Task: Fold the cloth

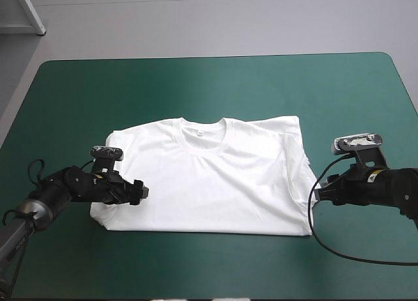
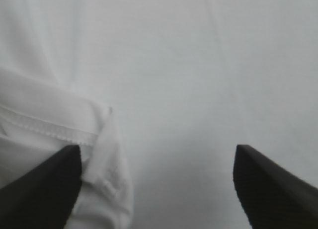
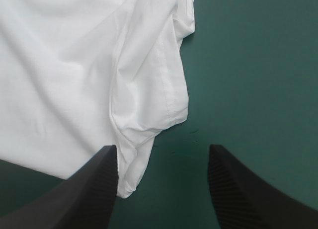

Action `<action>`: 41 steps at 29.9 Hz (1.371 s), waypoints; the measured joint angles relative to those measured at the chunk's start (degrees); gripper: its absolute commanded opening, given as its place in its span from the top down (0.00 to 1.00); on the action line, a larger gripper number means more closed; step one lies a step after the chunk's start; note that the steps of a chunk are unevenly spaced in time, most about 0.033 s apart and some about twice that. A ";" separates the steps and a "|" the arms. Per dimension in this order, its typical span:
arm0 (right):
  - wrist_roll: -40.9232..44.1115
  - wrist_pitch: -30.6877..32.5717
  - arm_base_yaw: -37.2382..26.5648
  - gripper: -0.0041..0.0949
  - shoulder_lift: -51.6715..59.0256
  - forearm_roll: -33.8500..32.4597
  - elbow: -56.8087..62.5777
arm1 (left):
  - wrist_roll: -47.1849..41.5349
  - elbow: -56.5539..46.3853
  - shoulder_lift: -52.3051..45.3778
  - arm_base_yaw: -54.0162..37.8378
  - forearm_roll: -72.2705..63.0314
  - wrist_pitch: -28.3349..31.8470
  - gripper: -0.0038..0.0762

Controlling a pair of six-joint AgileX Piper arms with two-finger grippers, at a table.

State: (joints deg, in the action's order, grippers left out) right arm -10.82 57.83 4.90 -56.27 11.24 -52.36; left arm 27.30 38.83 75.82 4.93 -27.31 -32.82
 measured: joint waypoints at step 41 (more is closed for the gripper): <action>-2.18 -13.76 0.00 0.97 -28.66 4.73 -0.11 | -21.13 19.51 -20.59 0.00 27.31 -26.01 0.14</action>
State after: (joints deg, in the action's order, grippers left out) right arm -13.01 44.07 4.90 -84.92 15.97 -52.47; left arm 6.17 58.34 55.23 4.93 0.00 -58.83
